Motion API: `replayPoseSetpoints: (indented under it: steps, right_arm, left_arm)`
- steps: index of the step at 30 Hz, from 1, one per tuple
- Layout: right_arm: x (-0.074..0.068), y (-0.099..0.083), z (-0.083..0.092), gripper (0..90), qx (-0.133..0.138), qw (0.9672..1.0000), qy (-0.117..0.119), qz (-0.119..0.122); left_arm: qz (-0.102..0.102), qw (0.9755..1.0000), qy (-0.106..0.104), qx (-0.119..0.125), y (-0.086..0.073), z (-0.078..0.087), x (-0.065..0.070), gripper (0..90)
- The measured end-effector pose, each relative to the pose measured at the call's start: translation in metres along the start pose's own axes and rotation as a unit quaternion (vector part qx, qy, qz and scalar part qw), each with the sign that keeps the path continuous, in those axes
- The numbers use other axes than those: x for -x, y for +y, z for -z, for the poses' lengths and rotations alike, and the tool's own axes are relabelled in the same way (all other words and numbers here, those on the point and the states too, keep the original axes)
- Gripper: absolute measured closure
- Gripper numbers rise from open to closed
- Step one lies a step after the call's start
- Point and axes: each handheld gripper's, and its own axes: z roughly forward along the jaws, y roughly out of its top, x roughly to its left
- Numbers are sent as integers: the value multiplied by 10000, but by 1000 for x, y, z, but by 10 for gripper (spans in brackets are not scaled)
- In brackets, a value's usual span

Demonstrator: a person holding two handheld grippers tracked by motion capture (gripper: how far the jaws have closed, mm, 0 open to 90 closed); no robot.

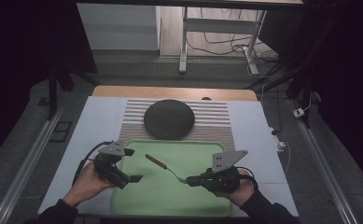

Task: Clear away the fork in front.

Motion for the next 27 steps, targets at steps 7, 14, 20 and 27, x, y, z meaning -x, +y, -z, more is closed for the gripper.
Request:
replayPoseSetpoints:
  steps: [7, 14, 20, 27]
  right_arm:
    - [-4, 1, -7, 900, -48, 9994, 334, 86]
    - [-6, 4, -10, 900, -160, 9976, 621, 279]
    - [-6, 6, -11, 900, -237, 9955, 816, 428]
    - [-6, 7, -17, 900, -359, 9930, 997, 530]
  left_arm:
    - [-717, 9966, -270, -310, 11, -13, 3, 106]
    - [-1444, 9859, -560, -637, 19, -28, 14, 277]
    - [-1797, 9781, -744, -746, 23, -33, 21, 466]
    - [-2253, 9648, -1011, -900, 27, -39, 28, 665]
